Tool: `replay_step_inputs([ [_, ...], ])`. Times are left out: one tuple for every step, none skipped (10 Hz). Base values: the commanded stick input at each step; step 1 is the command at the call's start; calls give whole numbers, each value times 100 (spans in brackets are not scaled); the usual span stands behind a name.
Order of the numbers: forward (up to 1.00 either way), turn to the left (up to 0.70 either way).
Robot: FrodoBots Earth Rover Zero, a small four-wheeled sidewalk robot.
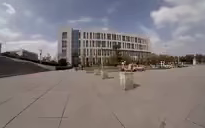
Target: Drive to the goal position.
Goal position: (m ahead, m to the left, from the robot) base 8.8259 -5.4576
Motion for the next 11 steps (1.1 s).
replay_step_inputs([
  [70, 0],
  [70, 0],
  [70, 0],
  [70, 0],
  [70, 0],
  [70, 0],
  [70, 0],
  [70, 0],
  [70, 0],
  [70, 0],
  [70, 0],
])
